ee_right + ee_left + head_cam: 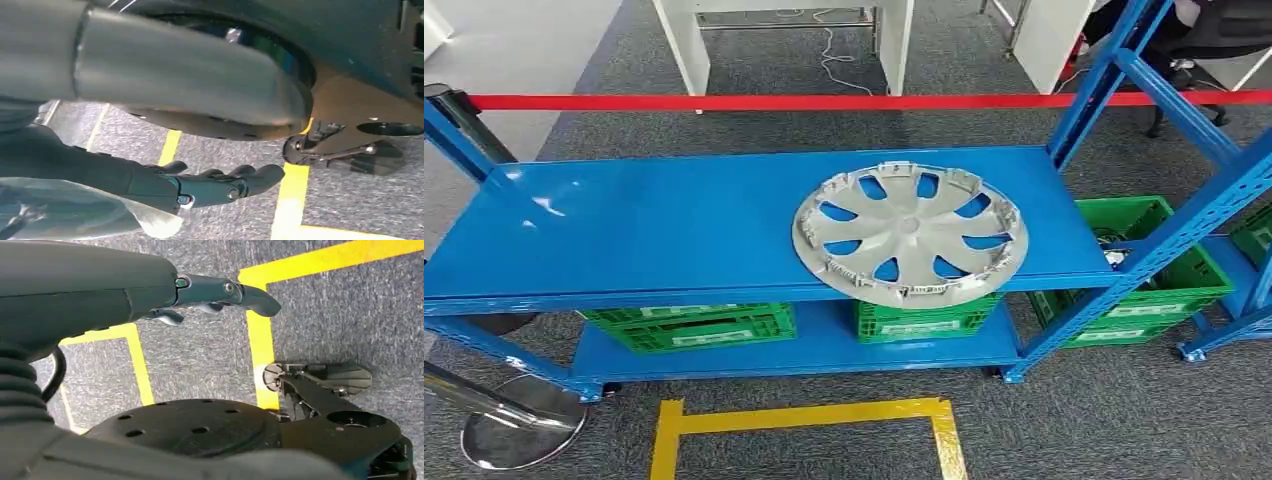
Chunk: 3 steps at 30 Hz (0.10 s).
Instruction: Take the parts from the cabinet and place them on the table.
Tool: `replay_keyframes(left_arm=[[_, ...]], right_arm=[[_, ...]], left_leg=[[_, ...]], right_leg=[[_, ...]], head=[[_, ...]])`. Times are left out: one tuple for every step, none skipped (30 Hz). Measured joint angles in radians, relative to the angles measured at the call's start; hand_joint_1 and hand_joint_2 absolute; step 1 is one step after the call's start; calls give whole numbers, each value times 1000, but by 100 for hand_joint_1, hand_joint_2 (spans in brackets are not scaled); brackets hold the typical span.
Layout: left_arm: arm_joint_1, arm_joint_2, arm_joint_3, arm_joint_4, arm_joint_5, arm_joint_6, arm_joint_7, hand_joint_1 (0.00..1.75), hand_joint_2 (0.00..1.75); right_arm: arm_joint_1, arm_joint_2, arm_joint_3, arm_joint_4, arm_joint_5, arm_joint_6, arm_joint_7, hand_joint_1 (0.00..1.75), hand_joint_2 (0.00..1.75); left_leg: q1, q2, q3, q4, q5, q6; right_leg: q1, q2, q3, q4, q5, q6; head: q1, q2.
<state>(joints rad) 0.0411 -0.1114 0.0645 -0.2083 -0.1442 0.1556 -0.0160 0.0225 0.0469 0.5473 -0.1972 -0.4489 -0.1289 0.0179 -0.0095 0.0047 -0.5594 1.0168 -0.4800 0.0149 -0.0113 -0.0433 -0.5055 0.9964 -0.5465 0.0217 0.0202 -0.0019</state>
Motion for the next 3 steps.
replay_keyframes(left_arm=[[5, 6, -1, -6, 7, -7, 0, 0, 0], [9, 9, -1, -11, 11, -14, 0, 0, 0], [14, 15, -2, -18, 21, -21, 1, 0, 0]], right_arm=[[5, 0, -27, -8, 24, 7, 0, 0, 0], [11, -1, -49, -14, 44, 13, -1, 0, 0], [17, -2, -73, -22, 66, 18, -2, 0, 0]], left_leg=[[0, 0, 0, 0, 0, 0], [0, 0, 0, 0, 0, 0], [0, 0, 0, 0, 0, 0]], right_leg=[[0, 0, 0, 0, 0, 0], [0, 0, 0, 0, 0, 0], [0, 0, 0, 0, -1, 1]], head=[[0, 0], [0, 0], [0, 0]])
